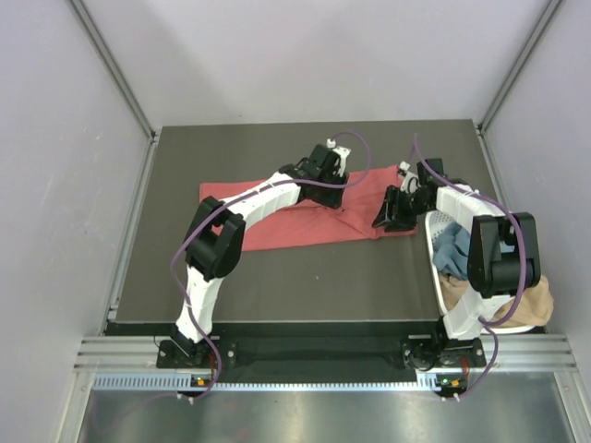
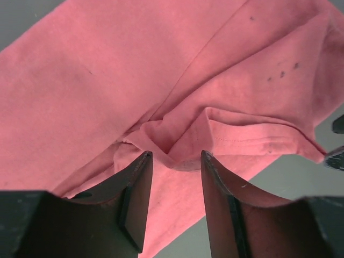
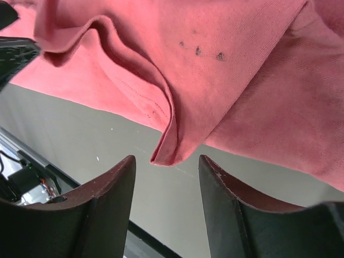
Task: Fold and stack the t-shirts
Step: Fold the tshirt
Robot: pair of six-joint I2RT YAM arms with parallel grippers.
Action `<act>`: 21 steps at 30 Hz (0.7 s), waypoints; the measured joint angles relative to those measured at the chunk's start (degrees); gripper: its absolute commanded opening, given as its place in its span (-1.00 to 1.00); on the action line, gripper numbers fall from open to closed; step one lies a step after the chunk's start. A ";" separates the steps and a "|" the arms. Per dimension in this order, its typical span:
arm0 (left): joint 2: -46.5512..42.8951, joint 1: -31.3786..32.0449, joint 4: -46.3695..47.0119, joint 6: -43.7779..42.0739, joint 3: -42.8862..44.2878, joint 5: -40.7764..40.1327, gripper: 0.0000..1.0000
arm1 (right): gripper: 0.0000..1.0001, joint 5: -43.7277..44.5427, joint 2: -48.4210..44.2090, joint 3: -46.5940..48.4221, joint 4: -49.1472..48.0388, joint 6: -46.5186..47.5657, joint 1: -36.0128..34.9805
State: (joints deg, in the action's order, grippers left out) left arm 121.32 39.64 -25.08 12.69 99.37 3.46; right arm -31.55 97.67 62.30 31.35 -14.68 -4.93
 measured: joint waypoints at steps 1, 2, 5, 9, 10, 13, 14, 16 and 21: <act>0.28 0.02 -0.22 0.00 0.09 -0.13 -0.09 | 0.02 0.02 0.00 0.00 0.00 0.04 -0.07; 0.72 0.07 -0.68 0.00 0.24 -0.24 -0.10 | 0.02 0.04 0.00 0.00 -0.02 0.11 -0.13; 2.05 0.22 -1.62 0.04 1.07 -0.39 -0.11 | 0.03 0.07 0.00 0.00 0.00 0.13 -0.44; 2.51 0.24 -3.15 0.28 1.33 -0.55 -0.10 | 0.04 0.26 0.00 0.00 -0.02 0.15 -0.87; 2.51 0.24 -3.30 0.46 1.49 -0.55 -0.10 | 0.04 0.26 0.02 0.00 -0.02 0.15 -0.98; 2.51 0.24 -3.43 0.87 2.08 -0.63 -0.07 | 0.04 0.26 0.02 0.00 -0.02 0.17 -1.05; 2.51 0.22 -3.50 0.98 2.23 -0.76 -0.07 | 0.04 0.26 0.02 0.00 -0.02 0.17 -1.07; 2.51 0.22 -3.69 1.29 2.49 -1.03 -0.06 | 0.04 0.33 0.02 0.00 -0.02 0.22 -1.22; 2.49 0.55 -4.11 1.60 2.82 -1.44 -0.05 | 0.04 0.39 0.02 0.00 -0.02 0.42 -1.99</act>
State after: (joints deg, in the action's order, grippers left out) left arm 123.81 40.18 -29.19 14.28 102.19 2.02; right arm -31.16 97.69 62.30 31.33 -14.26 -6.92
